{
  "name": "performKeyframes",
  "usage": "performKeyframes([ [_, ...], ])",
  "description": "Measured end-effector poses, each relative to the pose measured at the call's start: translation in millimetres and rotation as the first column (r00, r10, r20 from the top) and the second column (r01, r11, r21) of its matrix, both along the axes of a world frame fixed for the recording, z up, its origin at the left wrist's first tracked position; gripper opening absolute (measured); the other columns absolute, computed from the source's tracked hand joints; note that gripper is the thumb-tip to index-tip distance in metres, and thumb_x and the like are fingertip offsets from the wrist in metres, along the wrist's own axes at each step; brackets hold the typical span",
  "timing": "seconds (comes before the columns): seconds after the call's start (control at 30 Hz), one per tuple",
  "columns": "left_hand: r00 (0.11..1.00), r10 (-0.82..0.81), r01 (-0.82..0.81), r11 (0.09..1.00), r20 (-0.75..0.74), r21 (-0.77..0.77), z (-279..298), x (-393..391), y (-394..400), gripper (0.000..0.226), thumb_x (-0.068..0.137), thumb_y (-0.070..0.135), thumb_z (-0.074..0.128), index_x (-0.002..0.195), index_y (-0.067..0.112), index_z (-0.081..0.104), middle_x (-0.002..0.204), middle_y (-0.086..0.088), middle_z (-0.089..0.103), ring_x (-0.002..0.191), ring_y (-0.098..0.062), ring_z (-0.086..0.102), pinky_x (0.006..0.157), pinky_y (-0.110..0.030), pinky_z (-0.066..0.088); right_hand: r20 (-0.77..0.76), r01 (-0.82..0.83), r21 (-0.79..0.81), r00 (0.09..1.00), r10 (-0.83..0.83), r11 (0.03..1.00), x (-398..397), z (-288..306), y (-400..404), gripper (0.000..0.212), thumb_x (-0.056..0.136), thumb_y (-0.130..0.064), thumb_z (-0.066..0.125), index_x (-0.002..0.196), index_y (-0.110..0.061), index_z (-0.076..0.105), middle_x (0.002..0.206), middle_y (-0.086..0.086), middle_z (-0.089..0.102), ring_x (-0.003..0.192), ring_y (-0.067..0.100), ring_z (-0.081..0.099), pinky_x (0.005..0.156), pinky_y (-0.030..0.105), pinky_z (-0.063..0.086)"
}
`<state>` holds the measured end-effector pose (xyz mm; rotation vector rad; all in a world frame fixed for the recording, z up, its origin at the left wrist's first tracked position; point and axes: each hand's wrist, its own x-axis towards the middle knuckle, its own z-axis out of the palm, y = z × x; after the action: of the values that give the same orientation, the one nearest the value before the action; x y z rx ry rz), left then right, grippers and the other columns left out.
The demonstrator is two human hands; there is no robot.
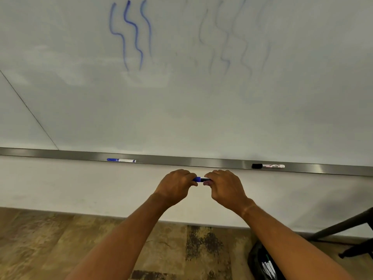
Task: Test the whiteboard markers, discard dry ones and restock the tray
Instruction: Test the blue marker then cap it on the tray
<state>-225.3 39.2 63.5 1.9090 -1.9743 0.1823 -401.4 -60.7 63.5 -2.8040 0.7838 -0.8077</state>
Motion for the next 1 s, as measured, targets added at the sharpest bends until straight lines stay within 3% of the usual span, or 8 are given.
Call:
performKeyframes([
  [0.17, 1.000, 0.007, -0.006, 0.997, -0.024, 0.072, -0.3, 30.7, 10.4, 0.015, 0.091, 0.019, 0.060, 0.101, 0.011, 0.067, 0.086, -0.008, 0.068, 0.075, -0.027, 0.060, 0.063, -0.033, 0.047, -0.013, 0.007, -0.064, 1.000, -0.008, 0.998, 27.5, -1.1, 13.9, 0.006, 0.080, -0.017, 0.069, 0.084, -0.020, 0.071, 0.069, -0.004, 0.065, 0.060, 0.015, 0.055, 0.057, 0.023, 0.038],
  [0.27, 0.977, 0.205, -0.198, 0.975, -0.065, 0.102, 5.0, 104.5, 48.6, 0.015, 0.087, 0.013, 0.062, 0.099, 0.012, 0.071, 0.095, -0.010, 0.071, 0.089, -0.031, 0.065, 0.074, -0.032, 0.047, 0.078, 0.261, -0.024, 0.963, -0.258, 0.965, -3.0, 0.7, -9.4, 0.016, 0.075, -0.008, 0.064, 0.084, -0.017, 0.075, 0.071, 0.002, 0.068, 0.061, 0.026, 0.062, 0.055, 0.027, 0.044],
  [0.33, 0.955, 0.291, -0.289, 0.956, -0.057, 0.041, 17.8, 150.0, 65.6, 0.008, 0.088, 0.015, 0.063, 0.089, 0.012, 0.070, 0.083, -0.011, 0.070, 0.077, -0.032, 0.065, 0.066, -0.032, 0.047, 0.051, 0.387, -0.032, 0.922, -0.385, 0.922, -20.5, 11.8, -24.4, 0.012, 0.075, -0.005, 0.074, 0.084, -0.013, 0.075, 0.068, 0.004, 0.066, 0.058, 0.027, 0.061, 0.054, 0.025, 0.039],
  [0.4, 0.966, 0.243, -0.246, 0.969, -0.084, -0.033, 31.6, 160.4, 60.4, 0.011, 0.088, 0.018, 0.064, 0.082, 0.010, 0.066, 0.072, -0.009, 0.064, 0.064, -0.030, 0.061, 0.057, -0.030, 0.044, 0.032, 0.363, -0.019, 0.932, -0.362, 0.932, -9.4, 20.5, -26.3, 0.010, 0.076, -0.007, 0.076, 0.085, -0.012, 0.074, 0.066, 0.005, 0.065, 0.059, 0.027, 0.060, 0.055, 0.026, 0.039],
  [0.5, 0.983, 0.181, -0.184, 0.979, -0.044, -0.087, 41.3, 153.5, 38.6, 0.014, 0.088, 0.020, 0.065, 0.080, 0.009, 0.065, 0.070, -0.008, 0.061, 0.059, -0.027, 0.058, 0.053, -0.027, 0.040, 0.077, 0.296, -0.025, 0.953, -0.293, 0.955, 37.6, 21.6, -19.5, 0.013, 0.079, -0.008, 0.072, 0.091, -0.013, 0.073, 0.068, 0.002, 0.062, 0.062, 0.026, 0.057, 0.054, 0.033, 0.045],
  [0.67, 0.992, 0.127, -0.128, 0.985, -0.015, -0.114, 44.6, 161.2, 18.8, 0.021, 0.075, 0.009, 0.078, 0.093, 0.004, 0.068, 0.075, -0.010, 0.065, 0.058, -0.027, 0.063, 0.049, -0.030, 0.053, 0.213, 0.272, 0.100, 0.934, -0.288, 0.957, 76.9, 27.9, -8.8, 0.038, 0.082, -0.001, 0.062, 0.119, -0.011, 0.062, 0.090, 0.002, 0.066, 0.081, 0.022, 0.060, 0.072, 0.035, 0.050],
  [0.83, 0.996, 0.079, -0.070, 0.981, 0.044, -0.183, 71.3, 159.7, -6.8, 0.044, 0.054, -0.005, 0.086, 0.093, 0.003, 0.068, 0.071, -0.008, 0.067, 0.052, -0.023, 0.063, 0.041, -0.026, 0.047, 0.480, 0.217, 0.159, 0.836, -0.267, 0.963, 104.3, 93.5, -13.5, 0.022, 0.086, -0.008, 0.065, 0.105, -0.015, 0.058, 0.077, -0.003, 0.063, 0.062, 0.010, 0.060, 0.056, 0.028, 0.050],
  [1.0, 0.993, 0.097, -0.078, 0.968, 0.067, -0.239, 98.4, 157.8, -28.7, 0.047, 0.066, -0.007, 0.077, 0.110, 0.000, 0.064, 0.078, -0.013, 0.067, 0.060, -0.028, 0.062, 0.046, -0.033, 0.050, 0.694, 0.227, 0.080, 0.686, -0.218, 0.971, 121.0, 172.1, -38.3, 0.019, 0.084, -0.010, 0.069, 0.103, -0.008, 0.071, 0.086, -0.004, 0.069, 0.075, 0.009, 0.064, 0.072, 0.019, 0.052],
])
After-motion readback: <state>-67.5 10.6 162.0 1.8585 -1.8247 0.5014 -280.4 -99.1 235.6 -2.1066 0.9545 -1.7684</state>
